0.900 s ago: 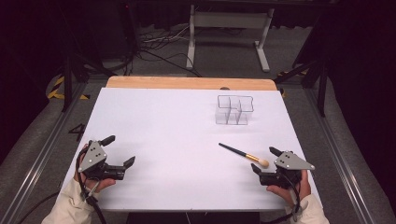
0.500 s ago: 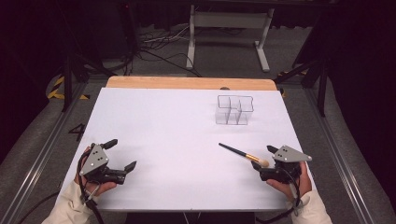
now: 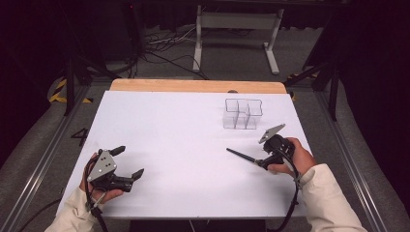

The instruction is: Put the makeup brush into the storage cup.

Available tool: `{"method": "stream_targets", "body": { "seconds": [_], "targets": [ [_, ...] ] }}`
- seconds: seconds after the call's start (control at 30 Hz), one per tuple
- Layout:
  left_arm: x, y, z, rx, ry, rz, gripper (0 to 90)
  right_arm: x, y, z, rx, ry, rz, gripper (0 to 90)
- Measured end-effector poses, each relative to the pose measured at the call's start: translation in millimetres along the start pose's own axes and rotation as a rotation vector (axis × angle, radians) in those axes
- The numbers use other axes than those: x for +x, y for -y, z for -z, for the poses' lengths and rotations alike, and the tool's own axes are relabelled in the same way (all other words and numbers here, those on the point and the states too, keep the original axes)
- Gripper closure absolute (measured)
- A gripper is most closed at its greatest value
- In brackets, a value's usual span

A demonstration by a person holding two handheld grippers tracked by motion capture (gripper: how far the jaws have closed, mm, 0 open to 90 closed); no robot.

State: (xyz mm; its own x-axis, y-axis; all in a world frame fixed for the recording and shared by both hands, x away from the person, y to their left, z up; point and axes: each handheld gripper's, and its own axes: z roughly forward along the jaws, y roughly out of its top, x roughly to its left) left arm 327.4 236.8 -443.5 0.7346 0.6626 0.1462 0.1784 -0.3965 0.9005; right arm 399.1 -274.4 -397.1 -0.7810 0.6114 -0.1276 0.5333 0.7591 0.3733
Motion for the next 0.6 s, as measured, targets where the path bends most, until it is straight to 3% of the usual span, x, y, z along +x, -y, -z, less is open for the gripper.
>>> {"method": "stream_targets", "body": {
  "seconds": [0.2, 0.37, 0.47, 0.6],
  "targets": [
    [-1.1, 0.3, -2.2, 0.013, 0.005, -0.006, 3.4, -8.6, -1.9, -17.6, 0.161, -0.083, 0.007, 47.7],
    [-0.7, 0.7, -3.5, 0.018, 0.008, -0.007, 3.8, -11.7, -2.4, -24.3, 0.199, -0.106, 0.01, 57.8],
    [-1.4, 0.6, -4.6, 0.029, 0.012, -0.01, 4.5, -12.4, -3.4, -23.7, 0.213, -0.099, 0.009, 71.8],
    [-3.4, -0.3, -5.7, 0.035, 0.009, -0.023, 5.3, -8.8, -7.5, -24.9, 0.254, -0.093, 0.029, 79.0]
  ]
}}
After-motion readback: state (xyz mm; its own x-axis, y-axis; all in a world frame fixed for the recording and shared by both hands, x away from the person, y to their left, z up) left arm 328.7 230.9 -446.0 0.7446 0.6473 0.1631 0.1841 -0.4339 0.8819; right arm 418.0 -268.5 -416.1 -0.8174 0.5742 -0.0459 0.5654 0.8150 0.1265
